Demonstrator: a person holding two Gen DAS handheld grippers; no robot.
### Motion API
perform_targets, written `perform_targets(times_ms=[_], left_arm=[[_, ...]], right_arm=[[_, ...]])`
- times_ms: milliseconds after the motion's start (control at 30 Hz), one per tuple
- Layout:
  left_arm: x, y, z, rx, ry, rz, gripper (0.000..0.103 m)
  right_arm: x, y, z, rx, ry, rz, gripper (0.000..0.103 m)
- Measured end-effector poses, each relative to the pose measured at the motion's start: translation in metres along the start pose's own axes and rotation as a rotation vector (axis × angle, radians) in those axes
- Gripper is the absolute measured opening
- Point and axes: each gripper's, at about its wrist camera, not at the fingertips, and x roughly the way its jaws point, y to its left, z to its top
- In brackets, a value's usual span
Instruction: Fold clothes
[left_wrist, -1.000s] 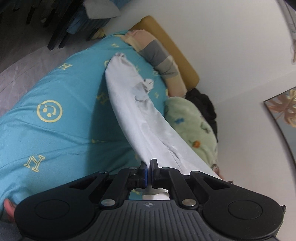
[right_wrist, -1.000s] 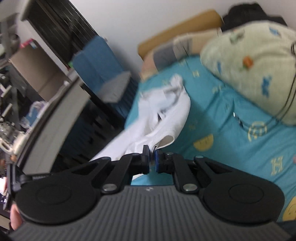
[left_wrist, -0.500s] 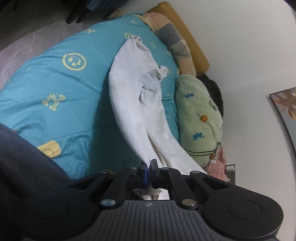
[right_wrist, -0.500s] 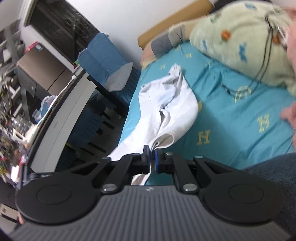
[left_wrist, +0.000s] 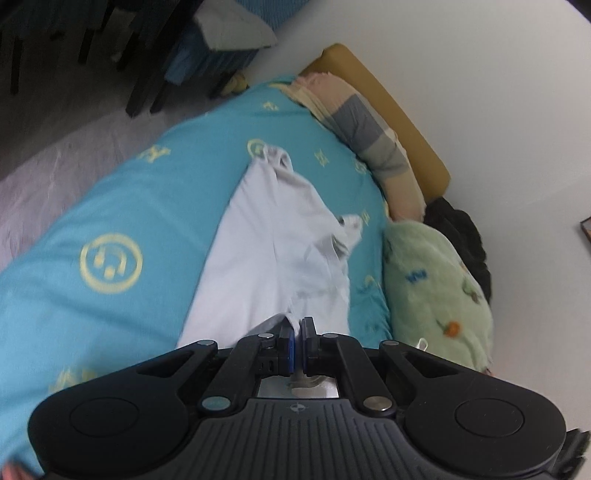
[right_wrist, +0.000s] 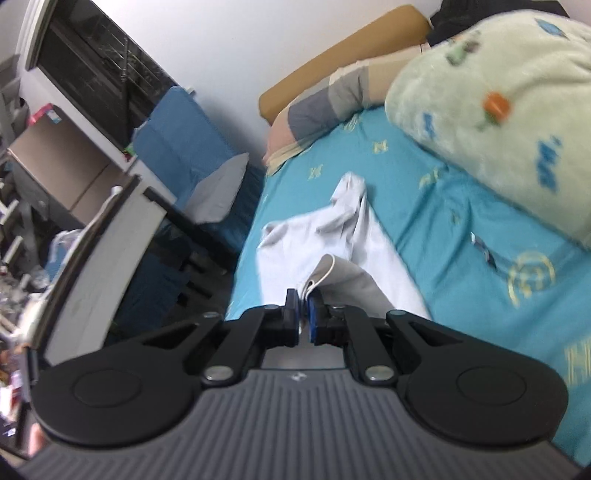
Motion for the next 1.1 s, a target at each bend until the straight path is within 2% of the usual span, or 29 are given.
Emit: perform_targets(times_ms=[133,300,467,600,700,800,867,900,933,967,1000,1033,1100], left_arm=[[0.053,-0.003,0.029,0.057,-0.045,0.031,0.004],[0.123,-0.006,0.049,0.240,-0.086,0.141,0.004],[0.190,0.015,0.059,0.281,-0.050,0.194,0.004],[0.218,0.025,0.054,0.322,-0.007,0.221,0.004],[0.225,0.018,0.049,0.377,-0.001,0.253,0.004],[0.220,0.012,0.047,0.403,-0.010,0.251,0.010],[0.209,0.007,0.046,0.402,-0.018,0.250,0.020],[0.202,0.004,0.045,0.405,-0.020,0.251,0.032],[0.193,-0.002,0.044,0.417,-0.031,0.248,0.046],[0.183,-0.007,0.042,0.431,-0.049,0.246,0.054],[0.172,-0.012,0.039,0.441,-0.066,0.241,0.064],[0.161,-0.017,0.036,0.451,-0.083,0.235,0.070],[0.139,-0.028,0.029,0.466,-0.112,0.226,0.076]], right_arm=[[0.063,-0.002,0.017,-0.066,-0.041,-0.036,0.009],[0.146,-0.017,0.021,-0.164,-0.032,-0.105,0.009],[0.213,-0.052,0.009,-0.206,0.017,-0.176,0.009],[0.238,-0.075,-0.001,-0.191,0.061,-0.198,0.010],[0.241,-0.070,-0.004,-0.231,0.061,-0.217,0.011],[0.237,-0.061,-0.003,-0.256,0.072,-0.218,0.011],[0.230,-0.054,0.000,-0.267,0.080,-0.221,0.013],[0.224,-0.049,0.001,-0.277,0.074,-0.217,0.018],[0.215,-0.044,0.002,-0.290,0.061,-0.208,0.039],[0.207,-0.038,0.003,-0.302,0.047,-0.199,0.052],[0.198,-0.033,0.003,-0.312,0.030,-0.188,0.075],[0.187,-0.027,0.004,-0.317,0.009,-0.173,0.082],[0.164,-0.015,0.005,-0.326,-0.033,-0.143,0.082]])
